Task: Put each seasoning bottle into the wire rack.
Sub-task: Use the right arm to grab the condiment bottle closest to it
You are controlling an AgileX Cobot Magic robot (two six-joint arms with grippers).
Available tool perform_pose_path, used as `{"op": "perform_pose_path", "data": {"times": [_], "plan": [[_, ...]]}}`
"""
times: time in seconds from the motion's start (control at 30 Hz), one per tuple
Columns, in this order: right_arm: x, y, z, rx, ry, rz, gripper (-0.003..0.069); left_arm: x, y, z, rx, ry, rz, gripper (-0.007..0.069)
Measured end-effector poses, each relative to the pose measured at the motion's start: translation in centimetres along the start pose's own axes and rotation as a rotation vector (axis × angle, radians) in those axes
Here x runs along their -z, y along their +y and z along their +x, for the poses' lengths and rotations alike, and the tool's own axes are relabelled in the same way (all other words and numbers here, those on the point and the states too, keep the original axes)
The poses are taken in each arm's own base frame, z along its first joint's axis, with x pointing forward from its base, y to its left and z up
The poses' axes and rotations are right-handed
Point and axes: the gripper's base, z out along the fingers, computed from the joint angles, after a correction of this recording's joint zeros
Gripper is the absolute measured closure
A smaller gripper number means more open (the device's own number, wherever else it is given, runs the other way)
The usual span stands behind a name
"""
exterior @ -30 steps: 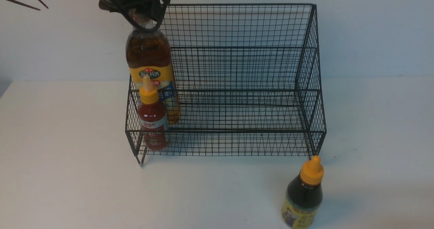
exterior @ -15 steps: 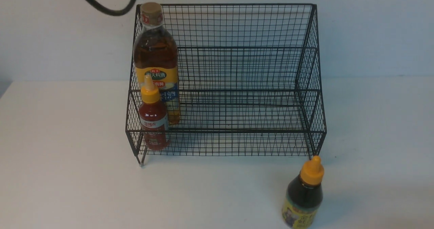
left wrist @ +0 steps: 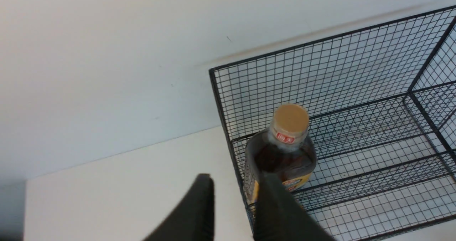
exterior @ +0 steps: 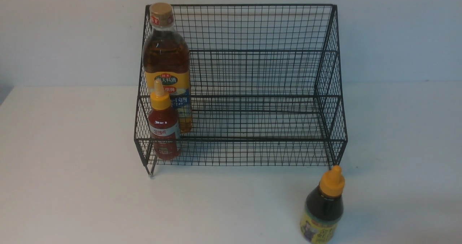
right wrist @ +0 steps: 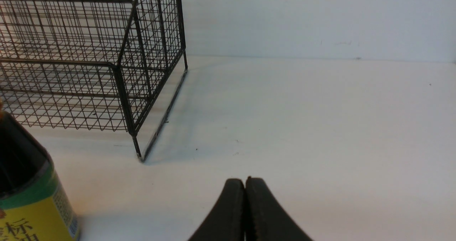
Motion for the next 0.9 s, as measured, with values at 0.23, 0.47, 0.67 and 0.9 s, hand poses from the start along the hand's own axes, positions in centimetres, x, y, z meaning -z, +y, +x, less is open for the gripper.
{"op": "perform_pose_path", "data": {"times": [0.23,0.47,0.67,0.9], "plan": [[0.0,0.0,0.0,0.000,0.000,0.000,0.0666,2.9,0.0,4.9,0.000,0.072,-0.014,0.0629],[0.0,0.0,0.0,0.002,0.000,0.000,0.0666,2.8,-0.6,13.8,0.068,0.250,-0.014,0.0629],[0.0,0.2,-0.2,-0.151,-0.036,-0.020,0.0666,3.5,-0.9,19.4,0.128,0.200,-0.019,0.0629],[0.1,0.6,-1.4,-0.848,-0.132,-0.131,0.0666,5.2,-1.2,23.6,0.153,0.086,-0.018,0.0629]]}}
